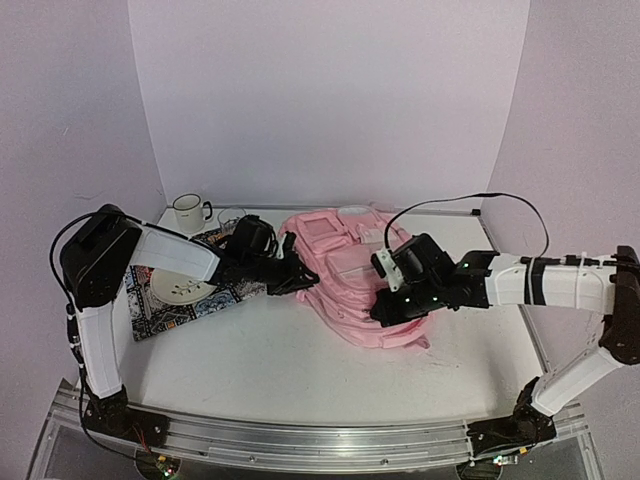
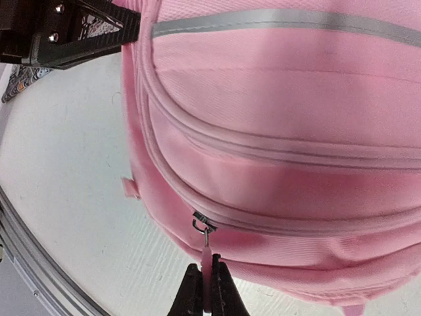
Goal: Pack the student bag
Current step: Zip the student bag into the second largest pocket of the bag.
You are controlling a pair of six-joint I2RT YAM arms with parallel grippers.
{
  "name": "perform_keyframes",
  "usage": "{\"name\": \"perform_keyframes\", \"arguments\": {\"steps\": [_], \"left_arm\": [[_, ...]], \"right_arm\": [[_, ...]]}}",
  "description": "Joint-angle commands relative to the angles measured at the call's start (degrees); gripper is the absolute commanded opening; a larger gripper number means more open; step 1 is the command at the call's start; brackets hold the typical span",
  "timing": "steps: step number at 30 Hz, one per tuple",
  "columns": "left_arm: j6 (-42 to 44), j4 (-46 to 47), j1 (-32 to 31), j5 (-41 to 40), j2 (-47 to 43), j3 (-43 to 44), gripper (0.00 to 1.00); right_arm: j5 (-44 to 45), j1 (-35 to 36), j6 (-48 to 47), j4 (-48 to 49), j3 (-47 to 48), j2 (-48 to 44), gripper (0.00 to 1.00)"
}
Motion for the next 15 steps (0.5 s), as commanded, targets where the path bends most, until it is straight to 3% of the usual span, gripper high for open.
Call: {"name": "perform_keyframes", "arguments": {"steps": [1, 5, 8, 12, 15], "left_arm": [[12.7, -8.0, 5.1, -6.8, 5.8, 11.0, 0.00], [20.9, -20.7, 5.5, -15.8, 9.6, 21.2, 0.07], [21.5, -22.1, 6.1, -17.7, 8.8, 23.4, 0.23], [18.3, -22.2, 6.2, -18.6, 5.2, 21.5, 0.52], [12.2, -22.0, 6.1, -18.1, 1.1, 16.6, 0.81]], "right_arm": [[1.8, 0.0, 0.2, -8.9, -1.5, -5.2, 0.00], [1.3, 0.7, 0.7, -6.5, -0.4, -3.5, 0.00], [-0.5, 1.8, 1.1, -2.1, 1.9, -0.1, 0.00], [-0.7, 3.1, 1.6, 2.4, 6.5, 5.1, 0.00], [-0.7, 3.6, 1.8, 4.0, 9.5, 8.1, 0.00]]}}
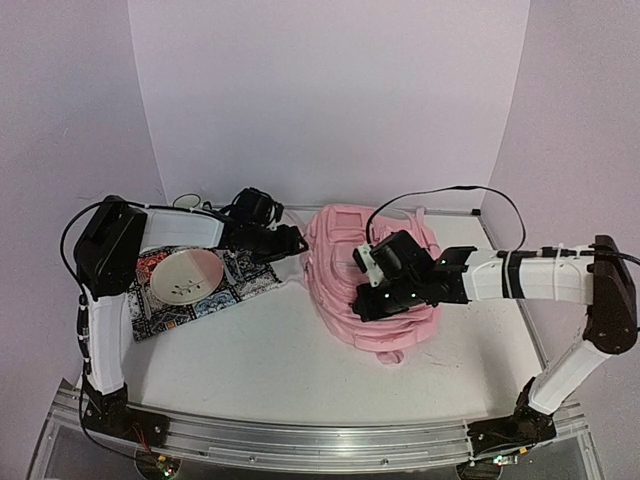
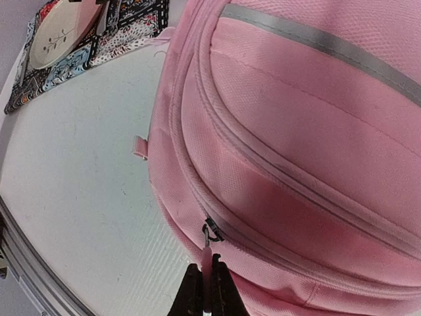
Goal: Pack the student bag
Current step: Zip the student bag into the second largest pocket of the bag, then hold the student bag at the center of the board.
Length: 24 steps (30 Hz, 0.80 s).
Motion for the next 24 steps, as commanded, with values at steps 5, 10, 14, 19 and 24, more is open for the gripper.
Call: {"name": "perform_keyframes", "arguments": {"steps": [5, 10, 14, 19, 24], "left_arm": [[-16.8, 1.8, -1.2, -2.0, -14.4, -15.3, 0.99], [-27.5, 13.7, -5.6, 1.0, -20.0, -26.5, 0.99], [-30.1, 15.8, -10.2, -1.0, -21.1, -27.8, 0.97], [-32.0, 16.2, -13.6, -3.0, -19.1, -27.5, 0.87], [-32.4, 16.6, -14.5, -2.8, -16.5, -26.6, 0.59]], "right_arm": [[-3.3, 2.3, 0.5, 2.8, 7.5, 5.8, 0.00], [-3.7, 3.3, 0.7, 4.1, 8.3, 7.5, 0.00], [-4.1, 4.0, 0.9, 4.9, 9.2, 9.0, 0.00], [-3.9, 4.3, 0.9, 5.6, 10.2, 9.7, 0.00], [-4.0, 4.4, 0.7, 5.5, 10.4, 9.7, 0.00]]}}
